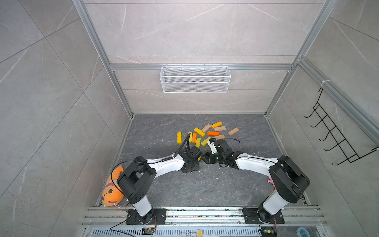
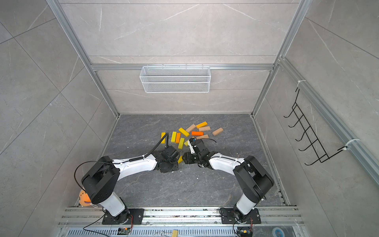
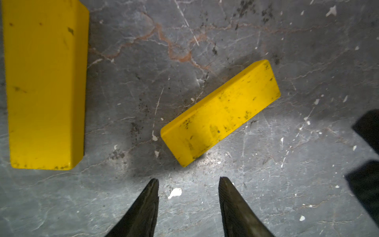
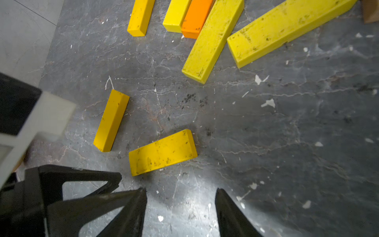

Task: Assemble the number 8 with building blocks
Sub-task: Adjust the building block at the center of the board.

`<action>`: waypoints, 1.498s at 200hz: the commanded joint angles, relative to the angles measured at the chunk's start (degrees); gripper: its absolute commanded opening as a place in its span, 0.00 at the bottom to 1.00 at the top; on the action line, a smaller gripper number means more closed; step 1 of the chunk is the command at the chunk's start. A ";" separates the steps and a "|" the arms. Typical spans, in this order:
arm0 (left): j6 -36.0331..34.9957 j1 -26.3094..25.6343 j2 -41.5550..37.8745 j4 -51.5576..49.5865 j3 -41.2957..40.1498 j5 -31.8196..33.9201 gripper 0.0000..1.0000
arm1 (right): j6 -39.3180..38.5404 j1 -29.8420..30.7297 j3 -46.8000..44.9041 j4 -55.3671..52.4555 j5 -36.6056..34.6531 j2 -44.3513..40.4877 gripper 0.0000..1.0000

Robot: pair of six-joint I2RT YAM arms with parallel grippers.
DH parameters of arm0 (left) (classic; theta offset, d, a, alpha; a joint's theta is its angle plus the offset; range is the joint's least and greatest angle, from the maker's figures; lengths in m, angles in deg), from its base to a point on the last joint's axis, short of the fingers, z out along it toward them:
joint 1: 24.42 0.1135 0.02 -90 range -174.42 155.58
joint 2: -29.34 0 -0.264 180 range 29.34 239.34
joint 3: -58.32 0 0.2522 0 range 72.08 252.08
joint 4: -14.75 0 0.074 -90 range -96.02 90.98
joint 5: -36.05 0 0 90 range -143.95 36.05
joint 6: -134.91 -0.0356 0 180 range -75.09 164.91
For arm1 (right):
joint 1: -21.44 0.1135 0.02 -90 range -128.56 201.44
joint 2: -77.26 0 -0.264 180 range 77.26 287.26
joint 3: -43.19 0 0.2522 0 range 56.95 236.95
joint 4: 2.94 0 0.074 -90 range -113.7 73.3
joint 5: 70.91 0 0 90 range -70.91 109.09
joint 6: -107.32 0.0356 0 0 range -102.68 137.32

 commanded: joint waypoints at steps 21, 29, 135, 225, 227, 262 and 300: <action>1.46 -0.14 0.82 3.89 -1.32 0.04 0.50 | 1.97 -1.19 2.89 2.63 2.71 4.35 0.54; 1.39 -0.17 1.11 4.14 -1.47 0.00 0.50 | 2.22 -1.36 3.08 2.86 3.01 4.99 0.54; 0.83 0.10 5.92 4.64 1.32 0.03 0.47 | 3.52 -1.92 5.68 4.59 5.72 10.95 0.51; -0.14 1.31 7.68 4.63 1.62 0.31 0.45 | 5.10 -1.90 4.33 7.82 6.92 12.26 0.46; -0.18 1.37 7.79 4.63 1.60 0.30 0.45 | 5.10 -1.86 4.21 7.87 6.87 12.08 0.46; -1.63 2.43 9.07 4.46 2.89 0.37 0.44 | 5.59 -1.90 1.79 8.60 6.47 9.08 0.44; -3.30 4.09 9.53 4.68 3.54 0.86 0.43 | 6.35 -1.81 -0.37 9.55 5.94 6.96 0.42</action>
